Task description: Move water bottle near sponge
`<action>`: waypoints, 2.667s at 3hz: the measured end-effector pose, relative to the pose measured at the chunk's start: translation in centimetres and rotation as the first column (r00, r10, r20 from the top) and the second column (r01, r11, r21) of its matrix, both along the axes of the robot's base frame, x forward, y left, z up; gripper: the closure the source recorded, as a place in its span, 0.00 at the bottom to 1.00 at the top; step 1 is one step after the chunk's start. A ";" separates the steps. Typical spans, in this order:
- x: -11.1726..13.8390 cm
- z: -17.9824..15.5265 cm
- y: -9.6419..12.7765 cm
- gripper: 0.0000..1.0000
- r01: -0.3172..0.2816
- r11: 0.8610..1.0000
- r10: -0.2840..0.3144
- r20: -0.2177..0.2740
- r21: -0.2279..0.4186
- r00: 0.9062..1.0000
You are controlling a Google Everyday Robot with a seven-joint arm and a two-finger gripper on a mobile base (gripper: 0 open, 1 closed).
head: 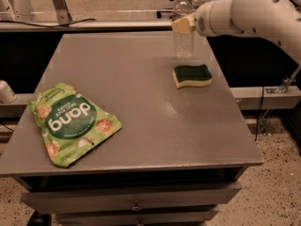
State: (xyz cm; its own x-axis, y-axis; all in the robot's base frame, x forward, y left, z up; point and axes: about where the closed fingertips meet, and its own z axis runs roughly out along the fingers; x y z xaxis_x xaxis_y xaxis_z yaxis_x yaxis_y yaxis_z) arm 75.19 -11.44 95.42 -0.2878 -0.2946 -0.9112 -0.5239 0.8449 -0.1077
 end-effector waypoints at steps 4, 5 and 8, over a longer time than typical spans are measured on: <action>-3.7 -3.1 -2.8 0.82 0.099 0.993 -0.098 -0.014 0.058 0.995; -3.7 -3.1 -2.8 0.60 0.099 0.993 -0.098 -0.014 0.058 0.995; -4.4 -3.7 -3.7 0.00 0.127 0.990 -0.125 -0.028 0.062 0.992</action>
Offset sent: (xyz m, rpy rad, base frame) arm -0.0442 -0.0371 -0.0384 0.0608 0.0107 -0.1195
